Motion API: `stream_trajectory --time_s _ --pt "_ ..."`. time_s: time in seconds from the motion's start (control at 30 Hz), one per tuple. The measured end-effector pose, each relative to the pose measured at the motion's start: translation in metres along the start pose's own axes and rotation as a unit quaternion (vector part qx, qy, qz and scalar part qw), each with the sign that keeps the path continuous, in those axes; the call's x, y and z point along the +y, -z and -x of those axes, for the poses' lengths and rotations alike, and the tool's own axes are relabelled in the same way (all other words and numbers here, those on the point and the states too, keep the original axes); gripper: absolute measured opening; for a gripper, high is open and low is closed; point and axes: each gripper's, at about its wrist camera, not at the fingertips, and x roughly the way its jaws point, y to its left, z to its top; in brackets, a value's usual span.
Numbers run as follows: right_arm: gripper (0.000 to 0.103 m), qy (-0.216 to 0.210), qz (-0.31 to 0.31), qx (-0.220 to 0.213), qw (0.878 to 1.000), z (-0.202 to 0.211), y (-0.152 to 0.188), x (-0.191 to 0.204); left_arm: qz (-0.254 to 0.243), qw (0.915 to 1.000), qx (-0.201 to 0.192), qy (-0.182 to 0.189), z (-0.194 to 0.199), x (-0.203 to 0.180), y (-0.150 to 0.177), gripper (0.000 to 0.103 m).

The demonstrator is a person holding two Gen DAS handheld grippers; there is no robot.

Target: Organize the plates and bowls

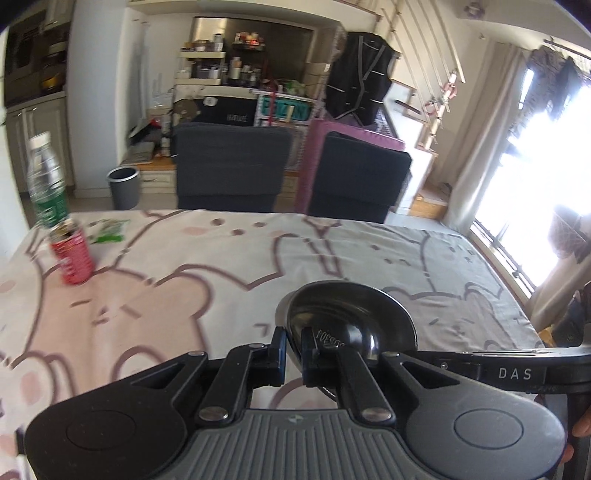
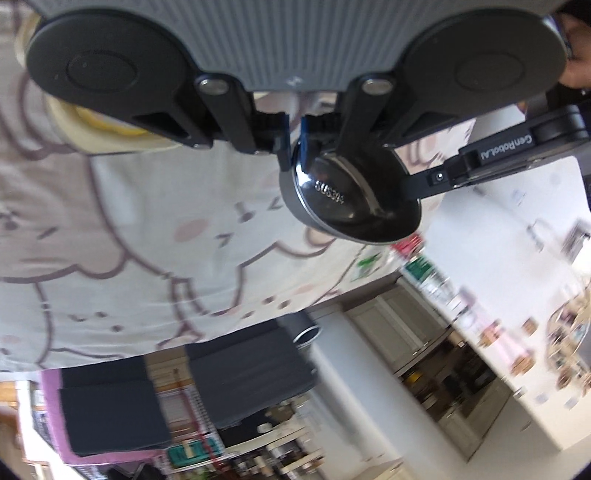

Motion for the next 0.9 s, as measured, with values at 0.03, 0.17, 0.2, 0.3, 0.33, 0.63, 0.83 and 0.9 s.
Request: stream_trajectory --time_s 0.03,0.17,0.2,0.3,0.33,0.63,0.83,0.9 --pt "0.006 -0.004 0.003 0.004 1.000 -0.002 0.003 0.005 0.004 1.0000 0.002 -0.003 0.004 0.006 0.003 0.008" --pt "0.006 -0.012 0.018 0.026 0.999 -0.016 0.014 0.023 0.010 0.9998 0.014 -0.013 0.012 0.024 0.013 0.008" --pt "0.007 -0.012 0.020 0.033 0.999 -0.020 0.017 0.027 0.014 0.9996 0.019 -0.013 0.012 0.029 0.015 0.008" --pt "0.007 -0.012 0.026 0.053 0.998 -0.034 0.025 0.036 0.042 0.9984 0.037 -0.007 0.011 0.047 0.024 0.008" --pt "0.007 -0.011 0.026 0.061 0.998 -0.039 0.028 0.038 0.041 0.9982 0.043 -0.009 0.011 0.051 0.027 0.008" --pt "0.008 0.007 0.060 0.128 0.990 -0.070 0.059 0.060 0.038 0.9929 0.109 -0.028 -0.005 0.077 0.060 0.009" --pt "0.008 0.023 0.090 0.160 0.983 -0.092 0.074 0.070 0.039 0.9879 0.145 -0.041 -0.023 0.089 0.075 0.010" --pt "0.008 0.027 0.097 0.162 0.982 -0.095 0.075 0.073 0.038 0.9876 0.147 -0.042 -0.026 0.091 0.074 0.010"
